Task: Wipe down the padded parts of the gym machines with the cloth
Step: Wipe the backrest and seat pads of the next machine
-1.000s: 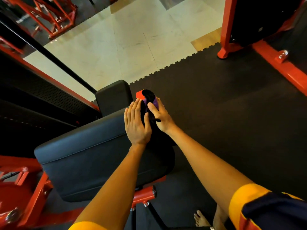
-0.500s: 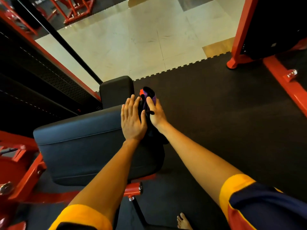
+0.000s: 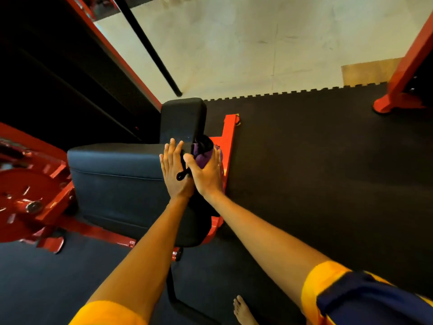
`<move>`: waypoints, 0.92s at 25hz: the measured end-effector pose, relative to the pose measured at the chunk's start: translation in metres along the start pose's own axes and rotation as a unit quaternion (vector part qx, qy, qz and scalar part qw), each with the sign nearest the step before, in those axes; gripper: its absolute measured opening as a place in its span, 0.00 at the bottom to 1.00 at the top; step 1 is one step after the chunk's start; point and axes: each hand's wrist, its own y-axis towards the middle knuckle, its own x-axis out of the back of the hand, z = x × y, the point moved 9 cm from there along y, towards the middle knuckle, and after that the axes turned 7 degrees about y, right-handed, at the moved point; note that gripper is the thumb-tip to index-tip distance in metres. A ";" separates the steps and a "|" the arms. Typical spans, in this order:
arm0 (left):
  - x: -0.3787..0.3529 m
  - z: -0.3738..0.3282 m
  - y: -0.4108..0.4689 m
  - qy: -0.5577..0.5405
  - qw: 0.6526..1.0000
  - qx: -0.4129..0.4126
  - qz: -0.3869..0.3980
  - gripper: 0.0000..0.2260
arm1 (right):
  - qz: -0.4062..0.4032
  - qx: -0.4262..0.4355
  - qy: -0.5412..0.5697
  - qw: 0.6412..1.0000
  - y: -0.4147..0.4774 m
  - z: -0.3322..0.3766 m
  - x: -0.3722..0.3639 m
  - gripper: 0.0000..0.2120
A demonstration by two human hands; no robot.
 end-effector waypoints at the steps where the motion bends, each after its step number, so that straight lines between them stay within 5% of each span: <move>1: -0.001 -0.001 0.000 -0.001 1.000 0.007 0.001 0.27 | 0.012 0.016 0.010 1.000 -0.003 0.001 -0.001 0.39; 6: 0.001 -0.004 0.002 -0.016 0.999 0.033 0.014 0.28 | -0.015 -0.093 0.076 0.993 0.068 -0.015 0.002 0.34; 9: -0.001 -0.006 0.001 0.006 0.999 0.039 0.006 0.27 | -0.013 -0.166 0.054 0.985 0.113 -0.049 0.002 0.23; 17: -0.001 -0.008 -0.005 0.057 0.996 0.035 -0.053 0.25 | 0.115 0.034 -0.125 0.985 0.074 0.014 0.002 0.14; 20: 0.000 -0.010 -0.001 0.058 0.996 0.042 -0.046 0.25 | 0.158 -0.063 -0.183 0.968 0.126 0.004 -0.011 0.21; 23: 0.001 -0.011 -0.004 0.050 0.997 0.033 -0.048 0.26 | 0.209 -0.083 -0.248 0.942 0.132 0.022 -0.024 0.15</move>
